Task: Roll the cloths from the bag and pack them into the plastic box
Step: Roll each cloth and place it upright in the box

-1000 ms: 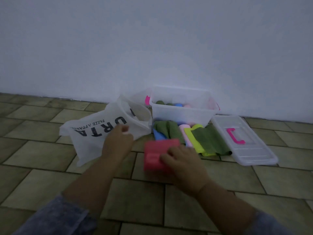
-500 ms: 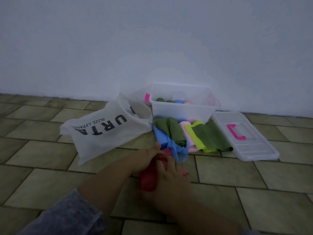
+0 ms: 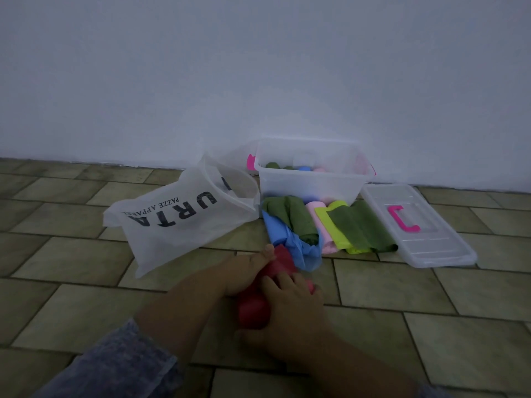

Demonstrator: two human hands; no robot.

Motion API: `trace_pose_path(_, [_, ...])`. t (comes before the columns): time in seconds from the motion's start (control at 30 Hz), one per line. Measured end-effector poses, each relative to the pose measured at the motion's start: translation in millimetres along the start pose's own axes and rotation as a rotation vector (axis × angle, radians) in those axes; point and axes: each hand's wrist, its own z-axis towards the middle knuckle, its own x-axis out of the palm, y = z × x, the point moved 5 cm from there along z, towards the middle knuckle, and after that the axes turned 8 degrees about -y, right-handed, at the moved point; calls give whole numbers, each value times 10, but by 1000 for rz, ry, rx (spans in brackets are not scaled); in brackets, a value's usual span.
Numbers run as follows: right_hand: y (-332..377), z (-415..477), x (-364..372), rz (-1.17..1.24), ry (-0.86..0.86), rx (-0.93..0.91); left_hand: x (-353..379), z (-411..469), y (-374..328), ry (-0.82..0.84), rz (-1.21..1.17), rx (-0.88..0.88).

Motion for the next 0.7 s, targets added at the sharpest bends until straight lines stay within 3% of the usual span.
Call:
trace_pose_path(0.13, [58,22,-8,5,-104,116,14,-3,-28,51,24,12])
trace_pose_path(0.33, [135,38,-23,-20,-206,143,25,-18,-62,62,64,22])
trace_pose_path(0.6, [225,-130,-239,-30,-392,10,37,-12,-56,66,22,36])
trace_pose_path(0.7, [240,-193,-230,-36,-372,-51,73,-7,-46,117,4,36])
